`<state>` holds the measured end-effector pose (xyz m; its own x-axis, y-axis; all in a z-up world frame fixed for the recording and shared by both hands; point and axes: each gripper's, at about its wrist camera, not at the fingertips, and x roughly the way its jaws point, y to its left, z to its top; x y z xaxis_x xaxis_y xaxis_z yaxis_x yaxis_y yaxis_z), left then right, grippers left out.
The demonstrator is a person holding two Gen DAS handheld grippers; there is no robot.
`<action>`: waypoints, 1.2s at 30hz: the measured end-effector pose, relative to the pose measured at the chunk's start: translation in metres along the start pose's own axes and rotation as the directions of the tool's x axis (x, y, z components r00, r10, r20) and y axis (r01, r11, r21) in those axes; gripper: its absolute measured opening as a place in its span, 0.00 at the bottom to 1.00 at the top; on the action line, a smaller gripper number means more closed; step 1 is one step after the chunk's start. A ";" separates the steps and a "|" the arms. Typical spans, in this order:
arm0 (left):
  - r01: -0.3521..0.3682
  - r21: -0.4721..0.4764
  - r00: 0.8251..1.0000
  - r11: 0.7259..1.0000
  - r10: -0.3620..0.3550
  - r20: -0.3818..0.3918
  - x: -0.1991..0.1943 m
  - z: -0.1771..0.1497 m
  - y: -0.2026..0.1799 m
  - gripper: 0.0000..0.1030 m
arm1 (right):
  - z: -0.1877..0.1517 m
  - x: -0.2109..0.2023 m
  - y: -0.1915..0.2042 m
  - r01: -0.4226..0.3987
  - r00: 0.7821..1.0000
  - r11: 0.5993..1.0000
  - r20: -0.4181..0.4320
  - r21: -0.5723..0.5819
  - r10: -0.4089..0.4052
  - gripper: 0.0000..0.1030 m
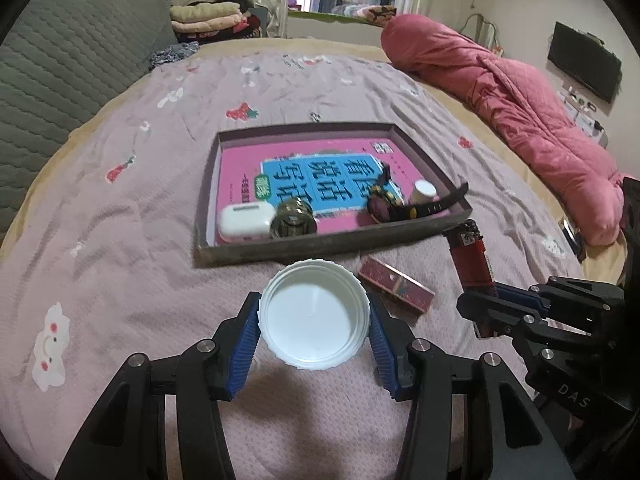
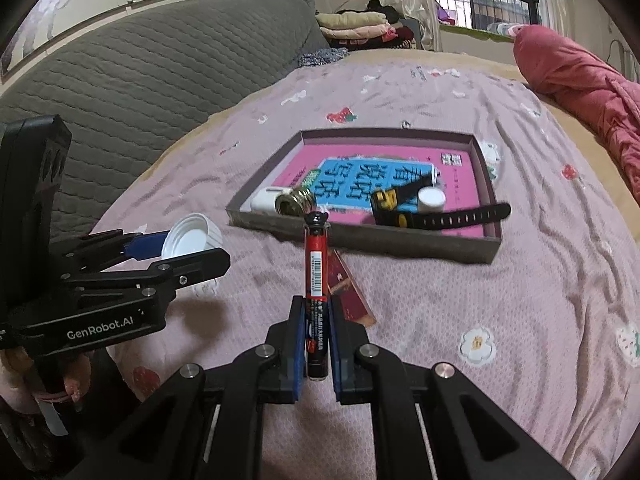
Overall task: Organize rigid objects
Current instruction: 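Carry the cap with the left tool over the tray while the right tool carries the marker there, then lower the white cap into the tray with left tool while right tool lowers red lighter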
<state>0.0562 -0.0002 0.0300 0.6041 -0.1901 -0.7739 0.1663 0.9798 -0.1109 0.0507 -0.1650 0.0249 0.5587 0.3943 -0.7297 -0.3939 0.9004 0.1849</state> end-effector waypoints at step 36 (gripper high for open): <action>-0.060 -0.043 0.998 0.997 0.060 0.011 0.060 0.083 0.052 0.51 | 0.095 0.049 -0.010 0.010 0.997 1.000 0.082 0.028 -0.013 0.11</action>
<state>0.1659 0.0341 0.0292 0.6218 -0.1312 -0.7721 0.0959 0.9912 -0.0913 0.1516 -0.1376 0.0500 0.6217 0.3966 -0.6754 -0.3672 0.9093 0.1960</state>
